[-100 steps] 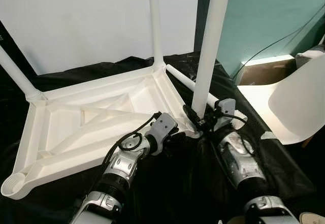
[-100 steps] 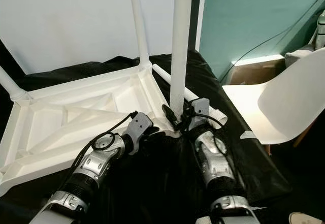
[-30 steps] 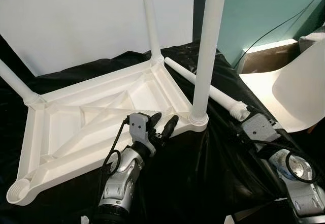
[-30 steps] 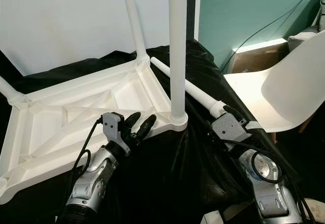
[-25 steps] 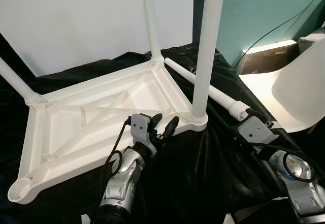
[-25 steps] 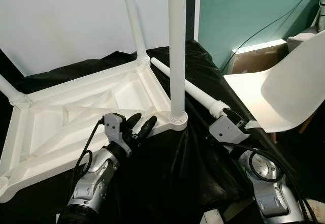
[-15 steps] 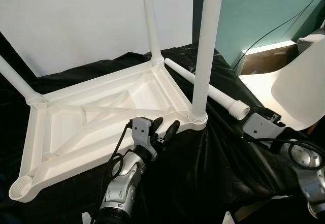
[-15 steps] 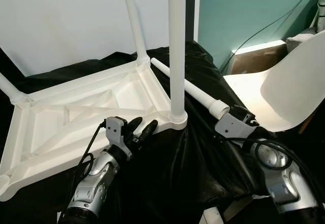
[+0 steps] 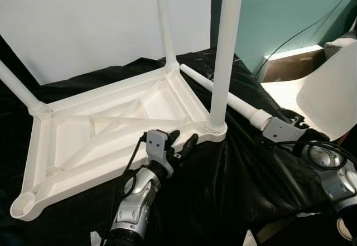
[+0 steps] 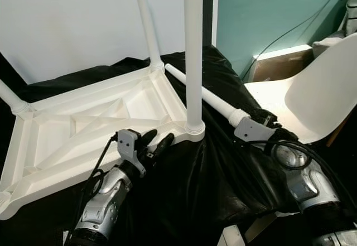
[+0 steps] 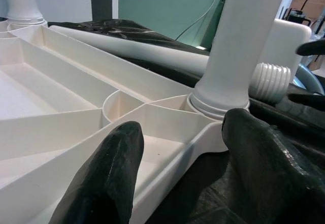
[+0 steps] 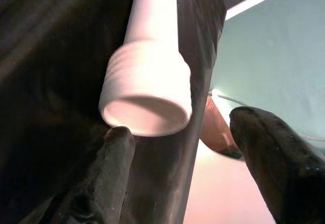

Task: Building children table

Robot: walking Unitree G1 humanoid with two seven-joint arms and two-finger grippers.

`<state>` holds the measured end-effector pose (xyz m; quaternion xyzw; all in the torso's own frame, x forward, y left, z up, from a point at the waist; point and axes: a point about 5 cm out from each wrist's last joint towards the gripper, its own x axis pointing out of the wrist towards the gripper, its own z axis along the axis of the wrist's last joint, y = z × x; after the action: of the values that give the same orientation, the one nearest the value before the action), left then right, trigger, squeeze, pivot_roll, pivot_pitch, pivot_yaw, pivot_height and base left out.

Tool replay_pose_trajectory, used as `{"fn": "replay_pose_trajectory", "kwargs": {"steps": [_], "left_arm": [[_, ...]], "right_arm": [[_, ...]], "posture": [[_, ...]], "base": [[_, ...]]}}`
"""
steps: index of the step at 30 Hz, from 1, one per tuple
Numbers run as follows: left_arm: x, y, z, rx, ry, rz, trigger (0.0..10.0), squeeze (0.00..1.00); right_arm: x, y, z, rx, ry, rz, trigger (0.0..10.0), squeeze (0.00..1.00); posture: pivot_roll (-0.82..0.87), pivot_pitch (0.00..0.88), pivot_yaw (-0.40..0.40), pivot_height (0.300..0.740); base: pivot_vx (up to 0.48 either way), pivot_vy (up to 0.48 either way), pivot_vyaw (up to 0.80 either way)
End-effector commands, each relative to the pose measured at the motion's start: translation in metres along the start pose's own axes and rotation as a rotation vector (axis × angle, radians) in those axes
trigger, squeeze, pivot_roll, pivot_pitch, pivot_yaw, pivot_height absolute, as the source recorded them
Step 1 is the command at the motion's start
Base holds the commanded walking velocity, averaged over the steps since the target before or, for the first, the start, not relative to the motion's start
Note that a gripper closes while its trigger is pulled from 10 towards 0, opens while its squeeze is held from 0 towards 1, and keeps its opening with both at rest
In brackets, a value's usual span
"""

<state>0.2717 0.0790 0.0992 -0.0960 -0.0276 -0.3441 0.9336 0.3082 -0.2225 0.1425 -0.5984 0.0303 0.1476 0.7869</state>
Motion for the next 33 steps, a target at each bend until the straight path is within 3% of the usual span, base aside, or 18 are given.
{"fn": "replay_pose_trajectory", "kwargs": {"steps": [1,5,7,11,12,14,15,23,24,26,27,31,32,33], "left_arm": [[-0.005,0.005,-0.005,0.012,0.026,0.038,10.0,0.00],[-0.005,0.005,-0.005,0.012,0.026,0.040,10.0,0.00],[-0.007,0.004,-0.006,0.014,0.027,0.043,10.0,0.00],[-0.008,0.004,-0.006,0.015,0.028,0.046,10.0,0.00],[-0.008,0.004,-0.006,0.016,0.028,0.050,10.0,0.00],[-0.008,0.004,-0.006,0.016,0.028,0.050,10.0,0.00],[-0.009,0.004,-0.006,0.016,0.028,0.054,10.0,0.00],[-0.011,0.005,-0.007,0.018,0.023,0.079,10.0,0.00],[-0.011,0.005,-0.007,0.017,0.023,0.084,10.0,0.00],[-0.011,0.005,-0.007,0.017,0.023,0.084,10.0,0.00],[-0.011,0.004,-0.007,0.015,0.022,0.084,10.0,0.00],[-0.011,0.004,-0.007,0.015,0.022,0.084,10.0,0.00],[-0.010,0.004,-0.007,0.016,0.022,0.072,10.0,0.00],[-0.010,0.004,-0.007,0.016,0.022,0.072,10.0,0.00]], "right_arm": [[0.011,0.004,0.003,-0.039,-0.021,0.002,10.0,0.00],[0.016,0.004,0.004,-0.048,-0.026,0.000,10.0,0.00],[0.031,0.005,0.011,-0.064,-0.052,-0.009,10.0,0.00],[0.038,0.005,0.015,-0.073,-0.065,-0.016,10.0,0.00],[0.046,0.008,0.018,-0.078,-0.073,-0.011,2.4,0.00],[0.046,0.008,0.018,-0.078,-0.073,-0.011,2.4,0.00],[0.051,0.012,0.020,-0.082,-0.072,-0.004,0.0,0.00],[0.057,0.025,0.024,-0.044,-0.067,-0.072,0.0,0.00],[0.053,0.030,0.024,0.009,-0.052,-0.158,0.0,0.00],[0.053,0.030,0.024,0.009,-0.052,-0.158,0.0,0.00],[0.048,0.035,0.024,0.075,-0.029,-0.266,0.0,0.00],[0.048,0.036,0.024,0.093,-0.023,-0.295,0.0,0.00],[0.041,0.034,0.026,0.169,-0.015,-0.405,0.0,0.00],[0.041,0.034,0.026,0.169,-0.015,-0.405,0.0,0.00]], "posture": [[-0.02,0.000,0.077,0.740],[-0.01,0.000,0.074,0.740],[0.01,0.000,0.072,0.740],[0.02,0.000,0.069,0.740],[0.03,0.000,0.063,0.740],[0.03,0.000,0.063,0.740],[0.04,0.000,0.060,0.740],[0.05,0.000,0.049,0.740],[0.05,0.000,0.048,0.740],[0.05,0.000,0.048,0.740],[0.04,0.000,0.052,0.740],[0.04,0.000,0.052,0.740],[0.01,0.000,0.072,0.740],[0.01,0.000,0.072,0.740]], "base": [[0.000,0.000,0.00],[0.000,0.000,0.00],[0.000,0.000,0.00],[0.000,0.000,0.00],[0.000,0.000,0.00],[0.000,0.000,0.00],[0.000,0.000,0.00],[0.000,0.000,0.00],[0.000,0.000,0.00],[0.000,0.000,0.00],[0.000,0.000,0.00],[0.000,0.000,0.00],[0.000,0.000,0.00],[0.000,0.000,0.00]]}}
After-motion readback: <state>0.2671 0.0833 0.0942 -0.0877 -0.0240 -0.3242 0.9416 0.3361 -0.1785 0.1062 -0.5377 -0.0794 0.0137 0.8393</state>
